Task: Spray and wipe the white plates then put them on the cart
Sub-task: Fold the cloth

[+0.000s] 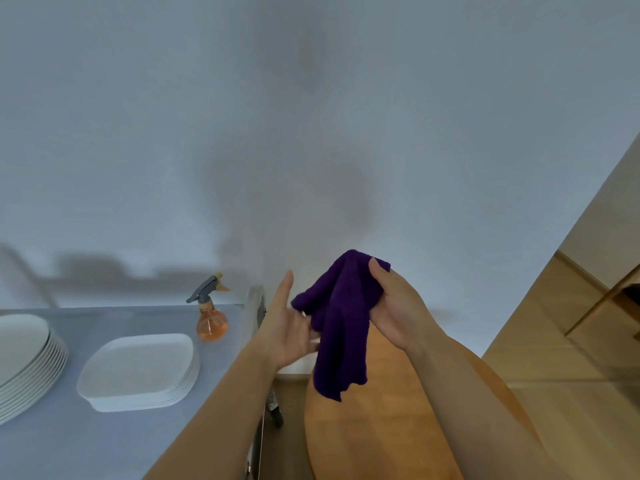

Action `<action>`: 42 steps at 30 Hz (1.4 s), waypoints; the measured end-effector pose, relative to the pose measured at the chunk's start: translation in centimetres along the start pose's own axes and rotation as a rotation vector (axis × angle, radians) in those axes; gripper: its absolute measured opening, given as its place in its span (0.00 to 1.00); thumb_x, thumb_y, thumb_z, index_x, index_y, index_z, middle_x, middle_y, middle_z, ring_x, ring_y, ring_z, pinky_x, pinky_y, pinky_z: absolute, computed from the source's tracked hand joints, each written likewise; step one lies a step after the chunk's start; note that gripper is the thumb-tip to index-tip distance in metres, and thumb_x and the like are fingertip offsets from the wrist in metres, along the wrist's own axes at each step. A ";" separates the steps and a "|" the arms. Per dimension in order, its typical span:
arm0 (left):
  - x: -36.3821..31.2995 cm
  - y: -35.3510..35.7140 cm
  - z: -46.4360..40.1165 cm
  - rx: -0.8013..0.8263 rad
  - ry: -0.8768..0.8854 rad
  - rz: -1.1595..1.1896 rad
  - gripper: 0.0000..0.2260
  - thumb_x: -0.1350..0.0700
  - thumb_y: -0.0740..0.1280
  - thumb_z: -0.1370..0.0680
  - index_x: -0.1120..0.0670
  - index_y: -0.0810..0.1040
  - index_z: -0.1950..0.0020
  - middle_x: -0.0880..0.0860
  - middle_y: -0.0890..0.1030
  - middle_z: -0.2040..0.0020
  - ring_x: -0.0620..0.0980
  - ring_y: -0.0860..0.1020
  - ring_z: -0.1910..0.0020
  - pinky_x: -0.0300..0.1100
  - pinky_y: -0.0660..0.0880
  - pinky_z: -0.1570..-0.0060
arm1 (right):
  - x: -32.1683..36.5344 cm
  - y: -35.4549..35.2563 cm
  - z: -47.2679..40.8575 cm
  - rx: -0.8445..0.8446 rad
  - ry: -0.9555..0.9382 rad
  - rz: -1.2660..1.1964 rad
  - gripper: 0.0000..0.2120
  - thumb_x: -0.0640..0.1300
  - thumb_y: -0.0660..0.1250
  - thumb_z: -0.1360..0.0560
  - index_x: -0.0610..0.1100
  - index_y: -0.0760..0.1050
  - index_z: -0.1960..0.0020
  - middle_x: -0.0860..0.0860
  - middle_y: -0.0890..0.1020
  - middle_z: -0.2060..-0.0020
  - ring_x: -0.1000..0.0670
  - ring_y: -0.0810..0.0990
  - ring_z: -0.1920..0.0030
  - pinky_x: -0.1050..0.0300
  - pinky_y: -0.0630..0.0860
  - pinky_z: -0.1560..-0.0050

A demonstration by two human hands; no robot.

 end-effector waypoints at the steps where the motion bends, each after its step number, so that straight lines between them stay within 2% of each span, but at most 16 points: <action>1: -1.1 -0.3 0.3 -0.033 0.073 -0.101 0.30 0.34 0.63 0.30 0.55 0.78 0.39 0.56 0.82 0.44 0.56 0.81 0.46 0.56 0.73 0.41 | 0.0 0.0 0.0 -0.007 0.001 0.052 0.13 0.47 0.59 0.20 0.42 0.76 0.42 0.46 0.84 0.49 0.48 0.82 0.48 0.54 0.78 0.52; 4: -3.7 -1.0 1.2 -0.117 0.211 -0.335 0.24 0.50 0.73 0.32 0.56 0.70 0.42 0.57 0.80 0.45 0.53 0.79 0.48 0.49 0.74 0.48 | -0.4 -0.2 0.0 -0.024 0.022 0.128 0.13 0.47 0.59 0.20 0.42 0.75 0.40 0.46 0.84 0.49 0.48 0.83 0.48 0.55 0.79 0.55; 6: -4.2 -1.4 1.7 -0.144 0.204 -0.392 0.26 0.61 0.72 0.37 0.54 0.64 0.43 0.60 0.73 0.41 0.55 0.78 0.47 0.49 0.76 0.49 | -0.6 -0.2 0.2 -0.031 0.037 0.132 0.13 0.48 0.59 0.20 0.43 0.75 0.40 0.47 0.84 0.49 0.49 0.83 0.49 0.55 0.79 0.56; 9: -5.0 -3.0 2.1 -0.242 0.172 -0.486 0.49 0.67 0.73 0.35 0.52 0.46 0.23 0.60 0.62 0.27 0.60 0.70 0.34 0.59 0.66 0.32 | -0.9 -0.6 0.3 -0.050 0.057 0.205 0.13 0.49 0.59 0.20 0.44 0.76 0.41 0.47 0.84 0.49 0.47 0.82 0.47 0.51 0.79 0.49; 11: -6.7 -4.3 2.6 -0.344 0.244 -0.492 0.52 0.69 0.73 0.32 0.51 0.38 0.22 0.61 0.57 0.24 0.60 0.68 0.32 0.58 0.63 0.30 | -0.5 -1.3 0.4 -0.096 0.067 0.424 0.13 0.50 0.58 0.19 0.46 0.77 0.45 0.48 0.84 0.51 0.48 0.82 0.49 0.49 0.78 0.47; 15: -8.4 -6.1 3.3 -0.408 0.296 -0.349 0.47 0.69 0.71 0.29 0.49 0.44 0.21 0.61 0.64 0.28 0.54 0.75 0.46 0.52 0.76 0.44 | 0.4 -2.2 0.5 -0.092 0.114 0.852 0.14 0.49 0.57 0.19 0.46 0.79 0.50 0.50 0.84 0.56 0.50 0.82 0.54 0.54 0.80 0.53; 19: -8.3 -6.5 3.6 -0.410 0.146 -0.679 0.35 0.65 0.73 0.29 0.50 0.62 0.26 0.56 0.73 0.35 0.52 0.76 0.48 0.42 0.77 0.60 | 0.4 -3.4 0.0 -0.211 0.123 0.907 0.15 0.44 0.59 0.21 0.34 0.76 0.57 0.44 0.79 0.61 0.48 0.79 0.61 0.54 0.78 0.57; 23: -8.8 -6.0 4.1 -0.352 0.135 -0.677 0.27 0.68 0.71 0.28 0.51 0.72 0.33 0.56 0.77 0.43 0.54 0.78 0.47 0.39 0.78 0.60 | 0.6 -4.2 -0.5 -0.331 0.057 0.932 0.11 0.43 0.61 0.22 0.37 0.70 0.60 0.40 0.69 0.63 0.46 0.71 0.61 0.52 0.73 0.58; 25: -8.9 -5.4 4.2 -0.278 0.134 -0.695 0.29 0.72 0.70 0.30 0.51 0.72 0.34 0.59 0.78 0.43 0.56 0.79 0.46 0.43 0.80 0.55 | 0.8 -4.5 -0.6 -0.380 0.021 0.821 0.12 0.44 0.64 0.23 0.34 0.72 0.51 0.36 0.73 0.59 0.48 0.75 0.57 0.48 0.77 0.51; 27: -8.8 -5.3 4.3 -0.270 0.107 -0.898 0.31 0.75 0.69 0.32 0.51 0.72 0.34 0.57 0.78 0.43 0.57 0.78 0.45 0.48 0.79 0.47 | 0.7 -4.1 -0.8 -0.338 0.023 0.673 0.16 0.43 0.68 0.25 0.44 0.69 0.40 0.45 0.78 0.52 0.49 0.78 0.50 0.49 0.76 0.44; 29: -9.2 -5.4 4.3 -0.334 0.121 -1.116 0.30 0.74 0.69 0.32 0.51 0.73 0.35 0.54 0.77 0.42 0.55 0.77 0.44 0.47 0.79 0.46 | 0.2 -2.8 -1.3 -0.189 0.051 0.650 0.22 0.39 0.72 0.28 0.50 0.68 0.38 0.46 0.79 0.50 0.49 0.79 0.49 0.53 0.76 0.45; 31: -10.1 -5.6 4.4 -0.420 0.194 -1.266 0.27 0.72 0.69 0.31 0.52 0.74 0.35 0.52 0.76 0.42 0.52 0.76 0.46 0.40 0.77 0.51 | -0.3 -1.8 -1.5 -0.073 0.053 0.743 0.23 0.35 0.72 0.29 0.48 0.72 0.37 0.48 0.81 0.49 0.51 0.80 0.48 0.61 0.76 0.49; 34: -11.5 -5.7 5.0 -0.526 0.320 -1.421 0.19 0.65 0.69 0.27 0.53 0.76 0.38 0.50 0.78 0.44 0.46 0.73 0.48 0.33 0.71 0.54 | 0.3 -1.6 -1.6 -0.128 -0.073 1.075 0.22 0.32 0.67 0.27 0.44 0.72 0.35 0.53 0.78 0.45 0.53 0.77 0.43 0.68 0.71 0.50; 37: -11.4 -5.5 5.3 -0.549 0.344 -1.520 0.09 0.59 0.70 0.26 0.48 0.79 0.49 0.47 0.80 0.52 0.46 0.77 0.49 0.41 0.75 0.49 | 1.1 -1.8 -1.6 -0.238 -0.191 1.316 0.20 0.34 0.61 0.24 0.42 0.70 0.32 0.49 0.76 0.39 0.51 0.73 0.40 0.66 0.65 0.46; 40: -9.9 -5.1 5.4 -0.501 0.303 -1.521 0.06 0.57 0.70 0.26 0.45 0.78 0.54 0.45 0.80 0.56 0.48 0.79 0.52 0.46 0.77 0.47 | 1.9 -2.1 -1.5 -0.316 -0.267 1.435 0.16 0.37 0.59 0.22 0.42 0.71 0.35 0.48 0.78 0.44 0.51 0.75 0.48 0.63 0.68 0.51; 42: -8.6 -4.4 5.6 -0.436 0.300 -1.446 0.06 0.57 0.71 0.26 0.46 0.77 0.58 0.44 0.80 0.60 0.45 0.79 0.55 0.38 0.76 0.54 | 2.8 -2.4 -1.5 -0.378 -0.336 1.530 0.10 0.39 0.59 0.21 0.43 0.73 0.42 0.49 0.79 0.51 0.52 0.74 0.56 0.61 0.68 0.57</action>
Point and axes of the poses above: each hand's wrist, its own z-axis away from the middle knuckle, its own y-axis out of the palm, x = y × z, the point moved 10 cm from there along -z, towards the middle knuckle
